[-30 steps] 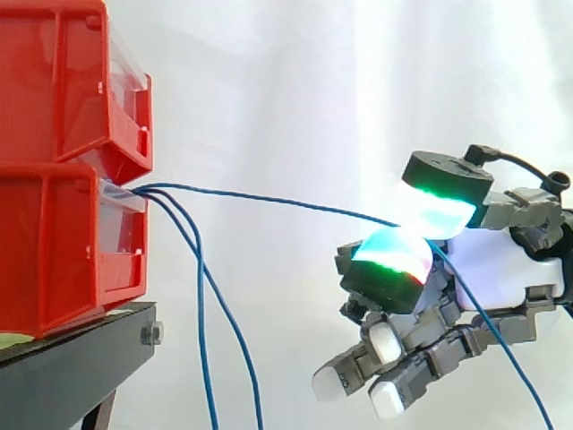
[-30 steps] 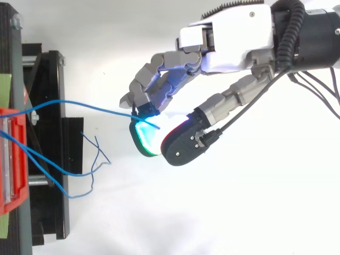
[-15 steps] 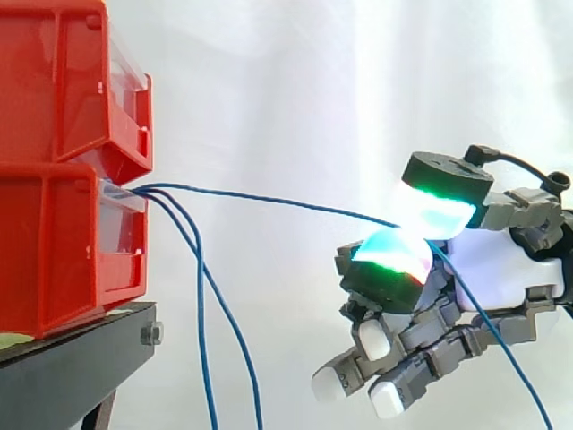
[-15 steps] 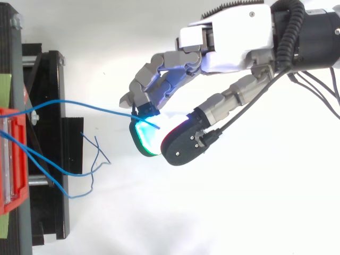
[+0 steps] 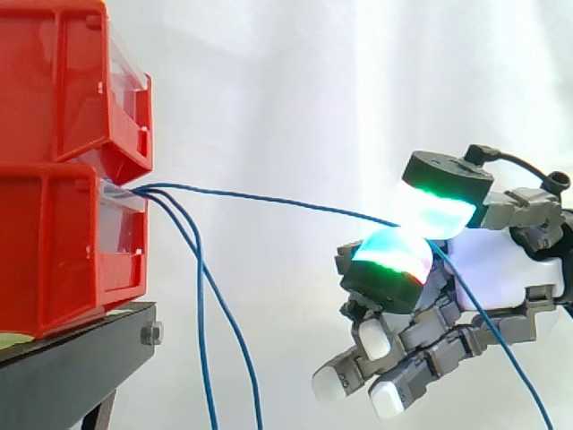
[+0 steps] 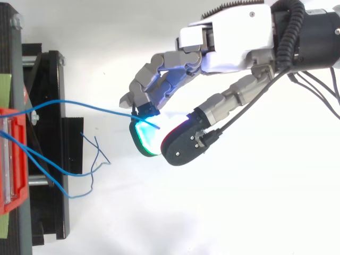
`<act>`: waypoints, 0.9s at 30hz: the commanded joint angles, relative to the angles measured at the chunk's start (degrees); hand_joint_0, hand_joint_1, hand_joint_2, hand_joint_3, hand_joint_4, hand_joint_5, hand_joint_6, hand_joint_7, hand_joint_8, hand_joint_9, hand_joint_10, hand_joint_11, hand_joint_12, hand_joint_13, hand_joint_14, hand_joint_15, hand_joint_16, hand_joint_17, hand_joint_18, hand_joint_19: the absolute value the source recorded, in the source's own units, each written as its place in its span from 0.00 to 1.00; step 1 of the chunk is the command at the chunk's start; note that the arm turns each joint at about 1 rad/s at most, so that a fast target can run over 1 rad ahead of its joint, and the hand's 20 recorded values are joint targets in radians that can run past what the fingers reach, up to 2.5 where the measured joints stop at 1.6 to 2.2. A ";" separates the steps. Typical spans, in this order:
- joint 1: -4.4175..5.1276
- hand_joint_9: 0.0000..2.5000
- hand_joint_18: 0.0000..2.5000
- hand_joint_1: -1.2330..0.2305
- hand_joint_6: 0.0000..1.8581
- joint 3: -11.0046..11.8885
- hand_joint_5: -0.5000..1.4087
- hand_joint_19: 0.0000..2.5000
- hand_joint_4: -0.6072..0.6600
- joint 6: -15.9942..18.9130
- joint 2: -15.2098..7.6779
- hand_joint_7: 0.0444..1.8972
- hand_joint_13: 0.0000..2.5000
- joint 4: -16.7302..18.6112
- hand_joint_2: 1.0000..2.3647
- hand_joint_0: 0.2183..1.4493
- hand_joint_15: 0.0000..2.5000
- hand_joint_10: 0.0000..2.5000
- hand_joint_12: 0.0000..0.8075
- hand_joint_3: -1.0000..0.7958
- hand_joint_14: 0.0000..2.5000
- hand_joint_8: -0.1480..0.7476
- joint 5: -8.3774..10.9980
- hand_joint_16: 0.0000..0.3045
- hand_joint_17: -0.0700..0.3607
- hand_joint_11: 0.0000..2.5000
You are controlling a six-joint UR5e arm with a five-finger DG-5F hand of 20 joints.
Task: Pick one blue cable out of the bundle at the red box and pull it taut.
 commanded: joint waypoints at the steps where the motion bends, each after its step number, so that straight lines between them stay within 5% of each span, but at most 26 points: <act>1: 0.07 0.27 0.17 0.30 0.49 0.00 0.17 0.08 0.48 0.00 -0.01 0.65 0.14 0.00 0.02 0.33 0.03 0.00 0.48 0.54 0.00 0.43 0.00 0.19 0.46 0.20; 27: -0.02 0.28 0.16 0.30 0.49 0.00 0.17 0.07 0.47 0.00 -0.01 0.64 0.15 0.00 0.02 0.33 0.03 0.00 0.48 0.54 0.00 0.43 0.00 0.19 0.46 0.21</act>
